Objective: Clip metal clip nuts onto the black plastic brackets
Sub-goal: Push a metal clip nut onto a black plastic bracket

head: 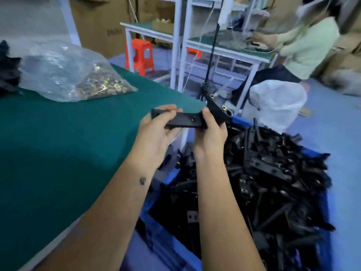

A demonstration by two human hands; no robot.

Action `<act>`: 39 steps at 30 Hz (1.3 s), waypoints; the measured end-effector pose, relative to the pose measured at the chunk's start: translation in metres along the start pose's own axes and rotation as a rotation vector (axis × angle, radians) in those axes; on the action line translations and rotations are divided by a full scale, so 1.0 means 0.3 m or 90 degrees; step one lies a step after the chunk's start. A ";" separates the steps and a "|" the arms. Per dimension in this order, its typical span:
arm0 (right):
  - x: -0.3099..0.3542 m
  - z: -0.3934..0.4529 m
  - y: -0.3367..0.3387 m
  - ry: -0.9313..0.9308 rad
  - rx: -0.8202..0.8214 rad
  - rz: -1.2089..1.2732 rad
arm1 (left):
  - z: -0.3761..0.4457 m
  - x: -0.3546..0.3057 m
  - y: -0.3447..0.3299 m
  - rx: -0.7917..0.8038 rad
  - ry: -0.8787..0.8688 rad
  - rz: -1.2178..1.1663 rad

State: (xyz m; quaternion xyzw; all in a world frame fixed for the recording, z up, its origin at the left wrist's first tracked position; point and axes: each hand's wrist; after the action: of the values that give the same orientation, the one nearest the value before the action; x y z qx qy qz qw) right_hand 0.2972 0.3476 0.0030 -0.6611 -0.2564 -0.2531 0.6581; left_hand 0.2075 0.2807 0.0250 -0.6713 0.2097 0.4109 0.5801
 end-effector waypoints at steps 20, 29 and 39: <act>0.185 0.313 0.790 -0.097 -0.318 -0.712 | 0.009 0.443 0.269 0.218 0.401 0.674; 0.155 0.319 0.592 0.068 -0.431 -0.990 | -0.020 0.395 0.206 0.288 0.351 0.779; -0.080 0.187 -0.082 0.353 -0.025 -0.839 | 0.010 -0.046 0.027 0.170 -0.002 0.553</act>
State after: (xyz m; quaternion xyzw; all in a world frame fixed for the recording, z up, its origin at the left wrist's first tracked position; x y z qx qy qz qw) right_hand 0.2627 0.4035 0.0048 -0.2915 -0.4213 -0.7615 0.3970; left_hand 0.1927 0.2788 0.0310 -0.4396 0.5221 0.5867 0.4359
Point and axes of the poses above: each hand's wrist, its own z-axis towards the middle knuckle, its own y-axis out of the back of the hand, x = y × z, and after that the axes turned 7 degrees about x, right-handed
